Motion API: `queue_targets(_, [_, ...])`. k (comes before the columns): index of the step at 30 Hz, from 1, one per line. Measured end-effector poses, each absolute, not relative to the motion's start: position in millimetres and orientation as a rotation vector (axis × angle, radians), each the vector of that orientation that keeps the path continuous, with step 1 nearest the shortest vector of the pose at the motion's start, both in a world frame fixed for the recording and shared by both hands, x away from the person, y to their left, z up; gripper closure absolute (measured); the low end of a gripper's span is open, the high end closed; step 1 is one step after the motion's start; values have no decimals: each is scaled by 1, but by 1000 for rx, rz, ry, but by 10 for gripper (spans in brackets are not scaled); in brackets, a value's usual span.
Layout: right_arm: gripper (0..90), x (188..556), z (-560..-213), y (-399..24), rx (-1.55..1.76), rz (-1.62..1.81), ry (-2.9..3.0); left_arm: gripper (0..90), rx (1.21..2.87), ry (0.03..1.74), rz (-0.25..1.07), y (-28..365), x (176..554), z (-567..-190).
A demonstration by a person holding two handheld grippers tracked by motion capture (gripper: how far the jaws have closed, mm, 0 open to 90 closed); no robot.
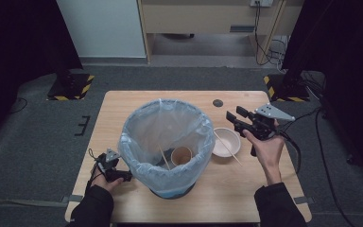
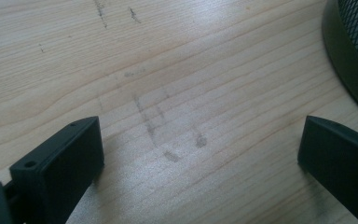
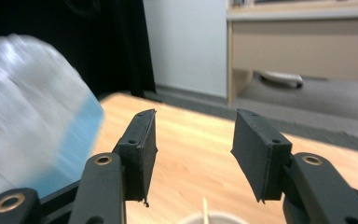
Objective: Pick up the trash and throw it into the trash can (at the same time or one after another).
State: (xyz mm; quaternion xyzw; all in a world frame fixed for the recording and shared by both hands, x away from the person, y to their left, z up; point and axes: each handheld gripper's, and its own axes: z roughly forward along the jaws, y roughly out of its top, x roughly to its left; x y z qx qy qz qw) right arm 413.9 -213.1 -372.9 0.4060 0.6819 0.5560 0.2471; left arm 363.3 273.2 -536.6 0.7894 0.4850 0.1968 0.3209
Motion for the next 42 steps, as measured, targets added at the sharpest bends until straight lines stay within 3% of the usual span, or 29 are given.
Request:
queue_targets(15, [498, 429, -434, -223, 1244, 1361, 2028, 0, 2073, 1274, 517, 273, 363, -537])
queue_targets(27, [605, 434, -470, -215, 1294, 1181, 2209, 0, 2074, 1274, 517, 273, 363, -537])
queue_targets(42, [735, 436, -486, -209, 1313, 1053, 2339, 0, 2074, 1274, 517, 273, 363, -537])
